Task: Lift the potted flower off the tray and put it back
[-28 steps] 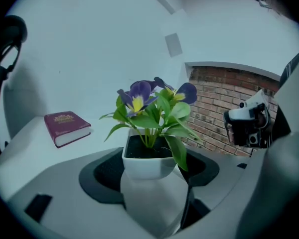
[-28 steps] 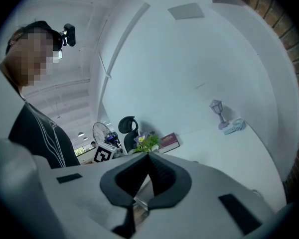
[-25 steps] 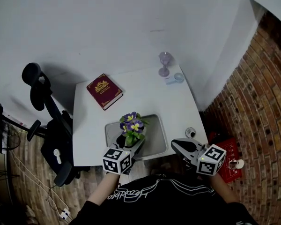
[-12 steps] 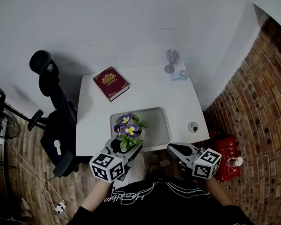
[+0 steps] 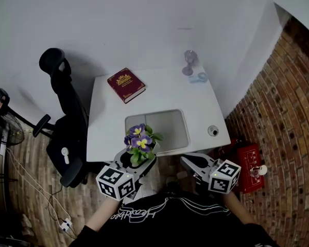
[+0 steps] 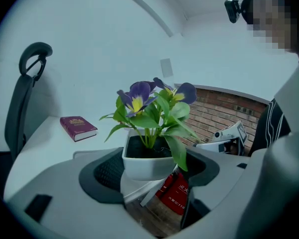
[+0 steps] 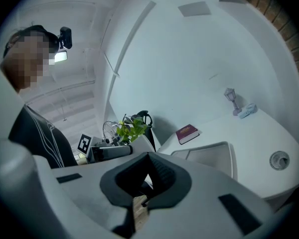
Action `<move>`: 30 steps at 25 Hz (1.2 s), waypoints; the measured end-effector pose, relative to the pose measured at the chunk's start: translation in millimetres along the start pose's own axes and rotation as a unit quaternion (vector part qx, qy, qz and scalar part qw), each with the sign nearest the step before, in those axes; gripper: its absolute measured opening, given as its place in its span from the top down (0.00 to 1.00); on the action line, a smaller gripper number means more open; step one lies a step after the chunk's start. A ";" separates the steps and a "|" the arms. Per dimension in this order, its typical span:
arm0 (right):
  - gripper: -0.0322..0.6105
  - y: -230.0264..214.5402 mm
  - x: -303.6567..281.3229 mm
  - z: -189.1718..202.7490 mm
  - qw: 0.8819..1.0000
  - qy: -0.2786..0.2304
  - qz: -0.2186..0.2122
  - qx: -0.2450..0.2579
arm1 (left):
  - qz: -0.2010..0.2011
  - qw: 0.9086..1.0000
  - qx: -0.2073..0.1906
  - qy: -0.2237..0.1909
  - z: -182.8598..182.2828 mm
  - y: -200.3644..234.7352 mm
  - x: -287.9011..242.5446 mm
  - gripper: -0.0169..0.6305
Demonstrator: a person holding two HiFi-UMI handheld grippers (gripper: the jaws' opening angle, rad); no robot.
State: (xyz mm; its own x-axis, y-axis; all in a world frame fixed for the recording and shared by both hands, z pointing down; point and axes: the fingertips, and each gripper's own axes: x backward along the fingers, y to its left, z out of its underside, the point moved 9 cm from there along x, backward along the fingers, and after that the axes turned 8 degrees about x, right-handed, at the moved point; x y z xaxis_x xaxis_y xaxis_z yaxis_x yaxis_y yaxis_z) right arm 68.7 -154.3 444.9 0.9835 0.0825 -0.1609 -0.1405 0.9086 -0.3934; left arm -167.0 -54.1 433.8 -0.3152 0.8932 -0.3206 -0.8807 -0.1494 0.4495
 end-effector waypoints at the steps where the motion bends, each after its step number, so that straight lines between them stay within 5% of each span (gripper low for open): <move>1: 0.95 2.5 0.4 0.8 1.000 -0.002 0.000 0.000 | 0.001 1.000 0.000 0.000 1.2 -0.5 2.0 0.43; 30: 0.95 -19.6 16.9 -12.4 1.000 -0.008 0.025 0.009 | -0.004 1.000 -0.022 0.000 -14.9 -0.3 -36.5 0.43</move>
State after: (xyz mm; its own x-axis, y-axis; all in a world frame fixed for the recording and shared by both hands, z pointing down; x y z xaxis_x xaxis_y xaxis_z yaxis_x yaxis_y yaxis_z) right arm 86.6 -175.8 438.7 0.9768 0.1349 -0.1663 -0.1884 0.9105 -0.3681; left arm -160.5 -93.0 432.9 -0.3083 0.8942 -0.3245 -0.8976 -0.1605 0.4107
